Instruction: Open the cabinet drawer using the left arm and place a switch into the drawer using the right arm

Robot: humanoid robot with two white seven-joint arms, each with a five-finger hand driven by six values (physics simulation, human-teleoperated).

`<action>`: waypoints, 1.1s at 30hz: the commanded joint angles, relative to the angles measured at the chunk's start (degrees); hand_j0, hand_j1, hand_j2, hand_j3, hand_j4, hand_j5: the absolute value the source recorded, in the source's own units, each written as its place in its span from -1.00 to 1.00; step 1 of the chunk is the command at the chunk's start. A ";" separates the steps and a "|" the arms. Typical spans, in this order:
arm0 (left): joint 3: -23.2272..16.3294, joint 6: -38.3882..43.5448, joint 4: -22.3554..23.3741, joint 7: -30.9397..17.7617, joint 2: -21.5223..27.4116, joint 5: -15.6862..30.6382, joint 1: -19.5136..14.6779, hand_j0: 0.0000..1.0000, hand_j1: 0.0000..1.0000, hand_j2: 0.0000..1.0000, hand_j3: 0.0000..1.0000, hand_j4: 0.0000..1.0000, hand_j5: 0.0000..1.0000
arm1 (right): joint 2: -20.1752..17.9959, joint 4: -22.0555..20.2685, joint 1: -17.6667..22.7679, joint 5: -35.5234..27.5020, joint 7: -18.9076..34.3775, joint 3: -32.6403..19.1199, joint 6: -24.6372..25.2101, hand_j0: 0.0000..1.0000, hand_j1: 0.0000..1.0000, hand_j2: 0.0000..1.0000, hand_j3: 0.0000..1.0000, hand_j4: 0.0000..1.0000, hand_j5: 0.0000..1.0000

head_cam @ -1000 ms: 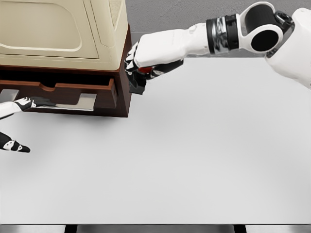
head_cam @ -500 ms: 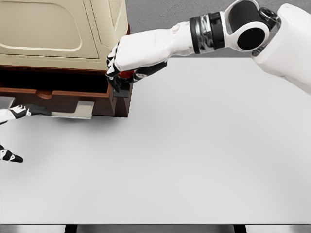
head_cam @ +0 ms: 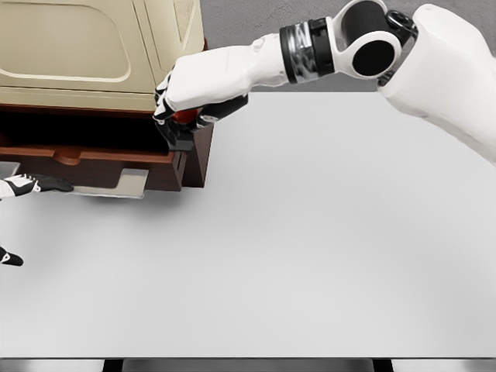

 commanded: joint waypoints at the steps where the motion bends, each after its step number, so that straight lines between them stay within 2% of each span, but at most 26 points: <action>1: -0.49 0.27 0.76 -0.63 0.40 -3.97 0.03 1.00 1.00 1.00 1.00 1.00 1.00 | 1.37 1.67 0.00 -0.33 -0.04 0.13 0.18 -0.17 -0.17 -0.17 -0.17 -0.17 -0.17; 6: -0.49 0.27 0.67 -0.63 1.63 -4.06 0.12 1.00 1.00 1.00 1.00 1.00 1.00 | 4.27 4.74 0.00 -0.33 -0.04 0.57 0.18 -0.17 -0.17 -0.17 -0.17 -0.17 -0.17; 8: -0.40 0.27 0.67 -0.54 2.16 -3.97 0.47 1.00 1.00 1.00 1.00 1.00 1.00 | 5.33 7.73 0.09 -0.24 -0.04 0.48 0.18 -0.17 -0.17 -0.17 -0.17 -0.17 -0.17; 16: -0.14 0.27 0.67 1.12 2.77 -4.06 0.30 1.00 1.00 1.00 1.00 1.00 1.00 | 6.82 8.79 0.00 -0.33 -0.04 0.39 0.18 -0.17 -0.17 -0.17 -0.17 -0.17 -0.17; 19: 1.09 0.27 0.76 1.21 2.69 -4.06 0.38 1.00 1.00 1.00 1.00 1.00 1.00 | 9.46 10.19 0.00 -0.15 -0.04 0.39 0.18 -0.17 -0.17 -0.17 -0.17 -0.17 -0.17; 21: 1.53 0.27 0.85 1.74 2.60 -4.06 0.30 1.00 1.00 1.00 1.00 1.00 1.00 | 9.46 10.11 0.00 -0.07 -0.04 0.39 0.18 -0.16 -0.16 -0.16 -0.16 -0.16 -0.16; 30: 2.67 0.27 1.11 2.71 1.81 -4.06 -0.06 1.00 1.00 1.00 1.00 1.00 1.00 | 9.90 9.84 0.09 0.55 -0.04 0.31 0.18 0.03 0.03 0.03 0.03 0.03 0.03; 33: 2.85 0.27 0.94 2.71 1.54 -4.06 -0.23 1.00 1.00 1.00 1.00 1.00 1.00 | 10.51 9.67 0.09 0.73 -0.04 0.31 0.18 0.19 0.19 0.19 0.19 0.19 0.19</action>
